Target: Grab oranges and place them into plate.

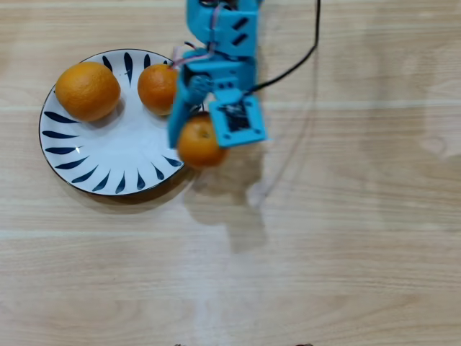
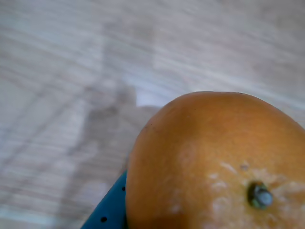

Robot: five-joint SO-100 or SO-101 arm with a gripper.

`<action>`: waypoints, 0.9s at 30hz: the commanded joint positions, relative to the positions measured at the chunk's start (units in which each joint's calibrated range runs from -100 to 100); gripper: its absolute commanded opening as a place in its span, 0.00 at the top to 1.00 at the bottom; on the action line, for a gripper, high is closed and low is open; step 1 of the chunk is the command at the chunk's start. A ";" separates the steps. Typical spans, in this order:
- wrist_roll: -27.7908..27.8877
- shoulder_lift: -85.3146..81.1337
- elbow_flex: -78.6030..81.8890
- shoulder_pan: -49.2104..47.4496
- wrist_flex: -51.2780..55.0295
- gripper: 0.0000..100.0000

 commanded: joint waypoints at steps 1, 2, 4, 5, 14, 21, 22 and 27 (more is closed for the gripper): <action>4.05 -5.36 1.77 7.59 -0.05 0.74; 4.93 -5.36 1.86 9.44 -0.05 0.74; 6.50 -5.19 2.05 12.59 -0.23 0.74; 7.34 -5.19 2.14 14.12 -0.40 0.74; 10.00 -2.48 1.41 20.49 -0.48 0.72; 10.00 -1.13 1.59 19.04 -0.48 0.61; 9.90 -1.13 1.59 18.80 -0.48 0.61; 9.69 -1.13 1.68 18.23 -0.14 0.61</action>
